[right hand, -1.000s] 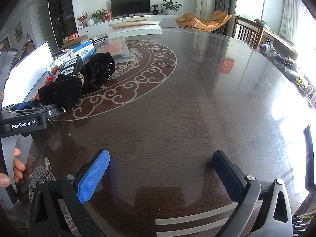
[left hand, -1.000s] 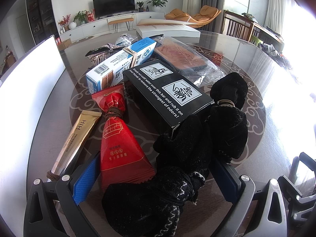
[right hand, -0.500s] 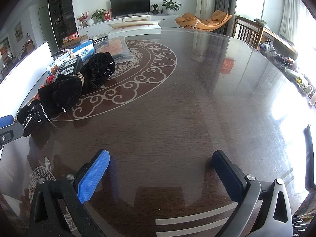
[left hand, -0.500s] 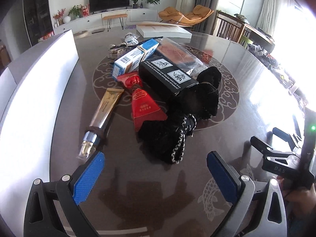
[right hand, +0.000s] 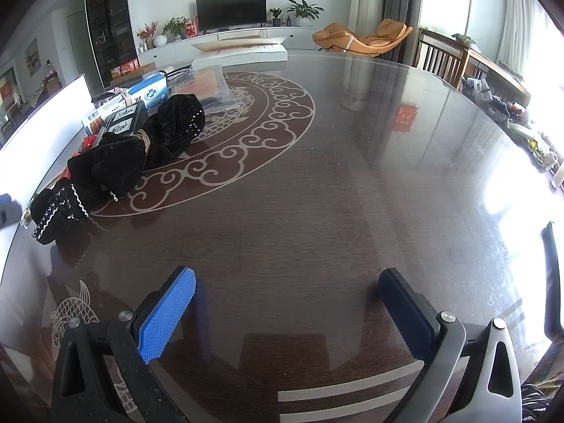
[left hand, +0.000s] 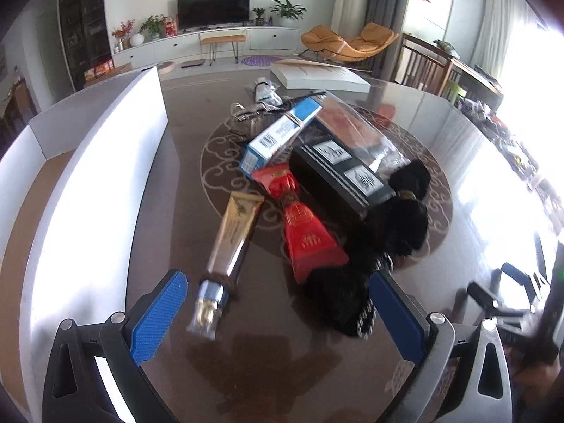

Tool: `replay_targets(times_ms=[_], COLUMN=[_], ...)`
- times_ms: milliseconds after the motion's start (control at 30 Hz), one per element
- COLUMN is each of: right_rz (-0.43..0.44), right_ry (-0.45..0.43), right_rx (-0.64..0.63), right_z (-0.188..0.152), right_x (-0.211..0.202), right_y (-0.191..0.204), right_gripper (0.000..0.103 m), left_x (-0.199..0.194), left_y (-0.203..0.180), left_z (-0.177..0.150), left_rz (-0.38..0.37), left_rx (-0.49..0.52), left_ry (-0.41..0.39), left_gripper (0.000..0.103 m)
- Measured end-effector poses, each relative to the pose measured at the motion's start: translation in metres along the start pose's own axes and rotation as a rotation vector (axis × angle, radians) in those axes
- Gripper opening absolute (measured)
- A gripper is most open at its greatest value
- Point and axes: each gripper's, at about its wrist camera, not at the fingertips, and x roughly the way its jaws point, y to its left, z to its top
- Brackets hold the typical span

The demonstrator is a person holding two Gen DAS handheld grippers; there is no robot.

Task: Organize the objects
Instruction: 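Move the left gripper to the gold tube and straddle its body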

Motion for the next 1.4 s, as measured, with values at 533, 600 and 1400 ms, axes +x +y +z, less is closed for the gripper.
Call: replay_targets(times_ms=[533, 600, 1400], right_rz=[0.000, 0.000, 0.001], right_ry=[-0.001, -0.002, -0.001], right_rx=[-0.001, -0.001, -0.001], right_z=[0.000, 0.000, 0.000], right_x=[0.000, 0.000, 0.000], right_y=[0.000, 0.000, 0.000], right_gripper=[0.103, 0.103, 0.103], left_x=[0.065, 0.055, 0.072], left_y=[0.026, 0.022, 0.030], left_z=[0.039, 0.040, 0.006], left_rz=[0.016, 0.028, 0.057], left_rx=[-0.114, -0.080, 0.066], left_ry=[0.120, 0.089, 0.159], left_gripper=[0.103, 0.103, 0.103])
